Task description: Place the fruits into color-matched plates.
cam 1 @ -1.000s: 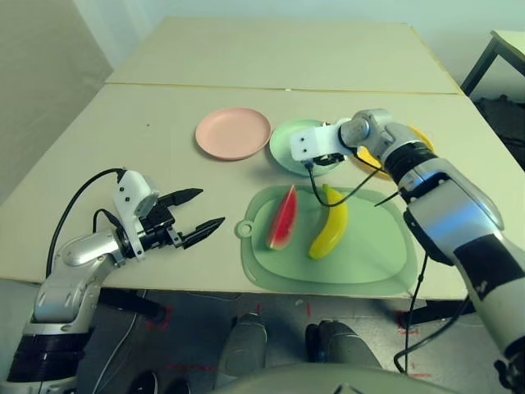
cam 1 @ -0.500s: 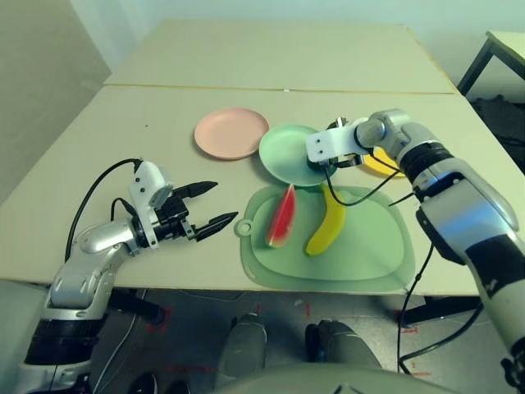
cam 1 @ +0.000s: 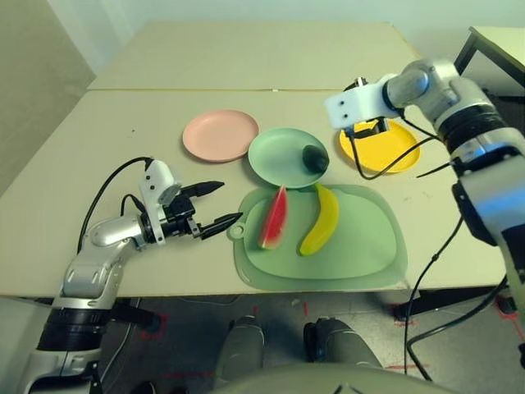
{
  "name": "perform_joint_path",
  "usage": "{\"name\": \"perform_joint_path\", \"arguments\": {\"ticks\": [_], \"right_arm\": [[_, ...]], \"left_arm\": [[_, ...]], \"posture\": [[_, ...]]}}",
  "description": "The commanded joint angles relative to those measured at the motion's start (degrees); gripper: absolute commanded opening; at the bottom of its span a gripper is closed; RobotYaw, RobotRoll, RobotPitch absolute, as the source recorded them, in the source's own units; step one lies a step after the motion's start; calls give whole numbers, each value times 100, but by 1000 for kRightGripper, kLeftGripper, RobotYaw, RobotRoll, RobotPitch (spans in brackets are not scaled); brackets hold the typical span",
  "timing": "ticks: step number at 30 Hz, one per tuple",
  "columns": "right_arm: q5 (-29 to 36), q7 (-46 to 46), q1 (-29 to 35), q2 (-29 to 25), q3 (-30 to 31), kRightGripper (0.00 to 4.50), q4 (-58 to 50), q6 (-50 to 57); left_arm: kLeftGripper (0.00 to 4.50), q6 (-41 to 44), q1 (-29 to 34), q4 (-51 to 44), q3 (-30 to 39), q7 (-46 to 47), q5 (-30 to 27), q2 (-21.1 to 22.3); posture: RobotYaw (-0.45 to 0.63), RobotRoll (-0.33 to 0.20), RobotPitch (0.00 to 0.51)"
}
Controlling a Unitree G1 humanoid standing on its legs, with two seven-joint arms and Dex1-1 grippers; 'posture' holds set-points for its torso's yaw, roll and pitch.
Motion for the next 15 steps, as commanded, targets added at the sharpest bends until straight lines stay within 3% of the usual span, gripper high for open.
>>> {"name": "perform_joint_path", "arguments": {"ticks": [1,7,11,15], "right_arm": [[532,955,757,-441,-60,4482,-1467,168],[1000,1607,2099,-1096,8,4482,-3803,219],[881,1547,2467,-981,168,4482,-4311,123],[715,1364,2358,-628,289,4482,-4287,142]], "left_arm": [[4500,-10,35,29,-30,-220,-81,28],[4500,-71,-30,255,-26,-755,-83,258],[4500,-12,-126,321,-46,-953,-86,342],[4500,139,-64,199,-20,-1025,-137,385]], "posture": [[65,0,63],[55,0,60],[57,0,66],[60,0,67]]}}
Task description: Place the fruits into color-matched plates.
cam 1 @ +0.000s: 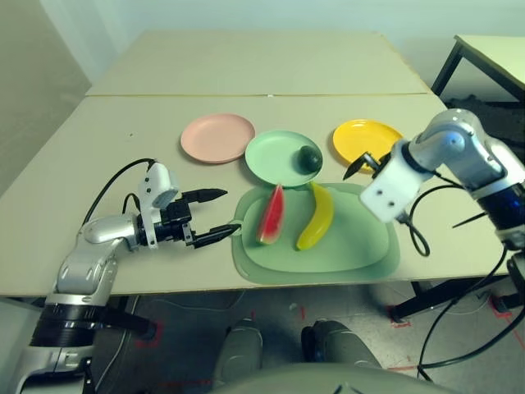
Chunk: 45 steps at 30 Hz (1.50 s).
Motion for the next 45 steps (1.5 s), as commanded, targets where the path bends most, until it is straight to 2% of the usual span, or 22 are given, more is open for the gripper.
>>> {"name": "perform_joint_path", "arguments": {"ticks": [1,11,26,29,35,45], "right_arm": [[-207,-188,-129,274,165,4482,27,-33],[-608,-444,-282,787,493,4482,717,-391],[-534,-322,17,880,710,4482,661,-279],[-480,-263,104,854,715,3855,568,-211],[-462,-225,196,808,688,1663,497,-88],[-448,-245,126,758,606,1623,495,112]], "left_arm": [[4500,155,75,-84,-2,-67,-86,89],[4500,230,299,-349,157,-145,-244,261],[4500,238,379,-491,327,-88,-383,308],[4500,219,341,-477,318,-44,-368,290],[4500,170,257,-447,278,11,-350,255],[4500,163,189,-450,214,69,-328,200]], "posture": [[67,0,68],[108,0,79],[124,0,86],[122,0,88],[119,0,89],[109,0,88]]}}
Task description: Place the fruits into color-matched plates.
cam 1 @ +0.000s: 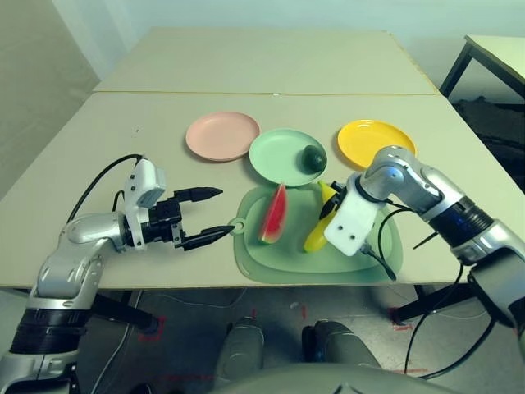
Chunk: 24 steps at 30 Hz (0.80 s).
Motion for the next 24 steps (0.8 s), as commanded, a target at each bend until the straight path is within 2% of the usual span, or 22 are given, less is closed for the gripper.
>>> {"name": "perform_joint_path", "arguments": {"ticks": [1,10,14,19,24], "right_arm": [[54,4,-153,-71,-99,1623,95,74],[-195,-257,-1491,-198,-261,1623,1638,-224],[-759,-838,-2083,-181,-81,1623,3040,-667],[-1719,-2378,-2481,97,272,1623,4835,-839],[-2351,-3726,-2658,294,557,1623,5842,-560]], "left_arm": [[4500,-31,-40,-11,-54,22,44,-36],[4500,-271,-349,181,97,473,53,-386],[4500,-346,-379,261,30,500,117,-383],[4500,-343,-382,238,-10,569,129,-398],[4500,-328,-330,167,-33,652,150,-416]], "posture": [[99,0,90],[90,0,88],[92,0,88],[100,0,92],[113,0,98]]}}
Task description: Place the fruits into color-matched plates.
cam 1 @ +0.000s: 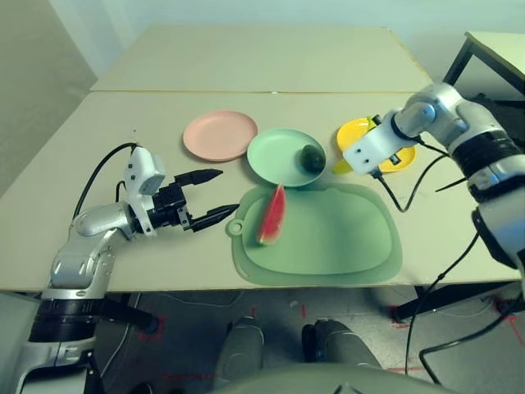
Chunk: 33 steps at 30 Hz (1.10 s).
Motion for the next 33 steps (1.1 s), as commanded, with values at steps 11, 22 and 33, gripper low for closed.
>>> {"name": "perform_joint_path", "arguments": {"ticks": [11,22,33], "right_arm": [[-202,-917,-337,121,-156,1623,823,609],[-199,-1356,-122,105,-233,1623,923,997],[-215,-1461,-8,155,-301,2342,950,1135]], "left_arm": [[4500,192,91,-179,19,352,-2,-65],[4500,242,-76,-115,124,823,-43,-267],[4500,318,-28,-157,76,797,-41,-281]], "posture": [[109,0,102],[121,0,109],[113,0,113]]}}
